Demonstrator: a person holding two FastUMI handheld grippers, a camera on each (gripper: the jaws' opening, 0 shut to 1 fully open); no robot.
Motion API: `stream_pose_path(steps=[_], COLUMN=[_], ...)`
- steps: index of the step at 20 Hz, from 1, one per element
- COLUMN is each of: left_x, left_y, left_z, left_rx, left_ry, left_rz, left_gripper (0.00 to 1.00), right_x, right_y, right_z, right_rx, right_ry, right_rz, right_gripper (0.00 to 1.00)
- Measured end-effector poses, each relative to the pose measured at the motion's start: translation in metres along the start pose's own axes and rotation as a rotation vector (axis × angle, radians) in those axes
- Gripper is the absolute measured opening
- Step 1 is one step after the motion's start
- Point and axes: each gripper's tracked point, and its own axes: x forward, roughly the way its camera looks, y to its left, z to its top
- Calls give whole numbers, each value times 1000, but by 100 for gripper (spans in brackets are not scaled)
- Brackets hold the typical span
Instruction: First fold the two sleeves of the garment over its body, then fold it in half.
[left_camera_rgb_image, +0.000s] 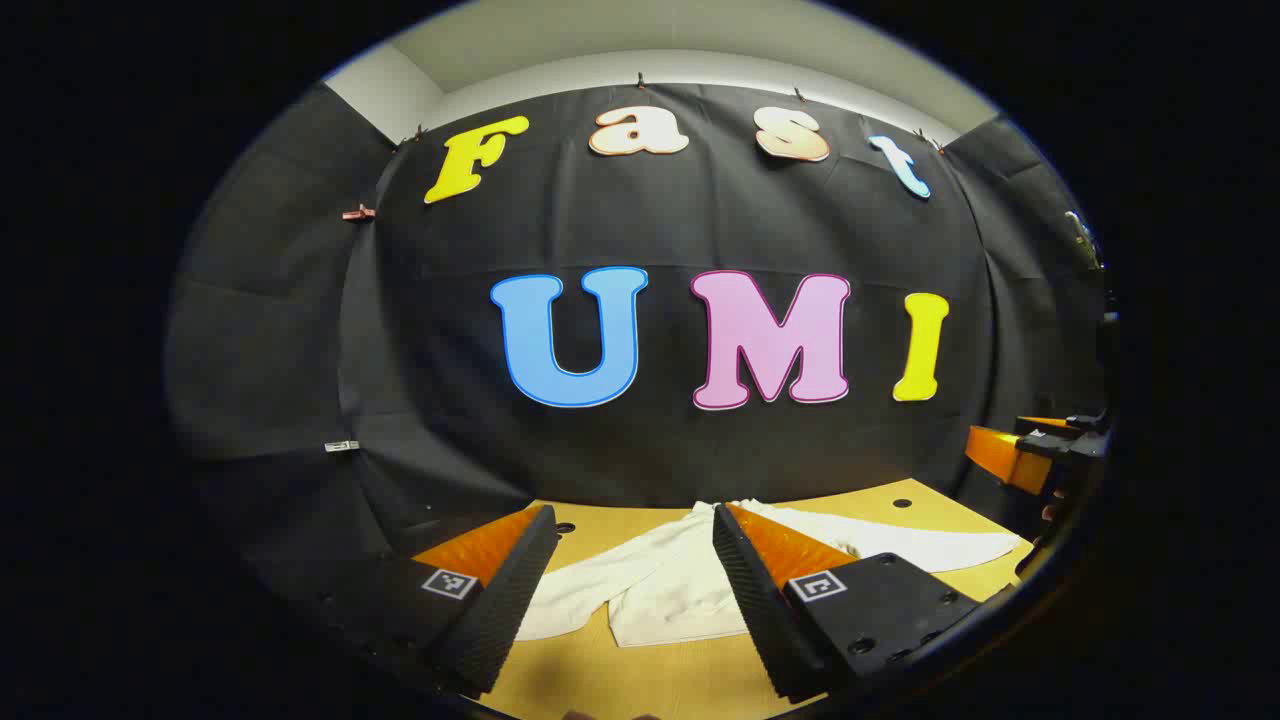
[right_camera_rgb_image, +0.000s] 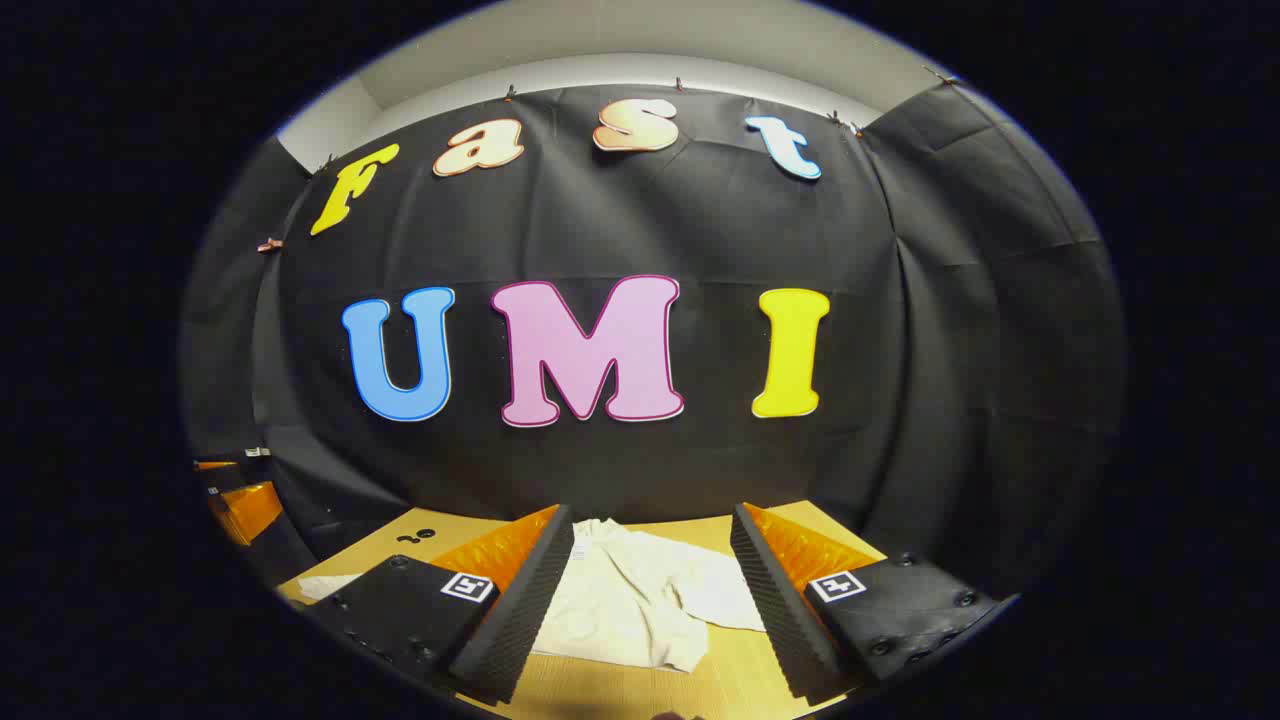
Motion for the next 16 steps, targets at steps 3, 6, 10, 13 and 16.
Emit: stream_pose_path(steps=[3,6,10,13,16], left_x=[12,19,33,38,40], left_y=[-3,-1,0,2,4], left_z=[-1,-1,-4,-10,-12], left_rx=[-6,-5,-8,-18,-20], left_ry=[13,23,36,44,47], left_rz=[25,28,10,-2,-10], left_gripper=[96,96,96,96,96], right_x=[8,12,11,7,5], right_y=[-7,-16,-20,-21,-19], right_z=[-11,-11,-12,-11,-13], right_rx=[19,12,19,-2,-9], right_ry=[44,48,61,59,65], right_rz=[1,-25,-50,-60,-63], right_gripper=[98,97,98,98,98])
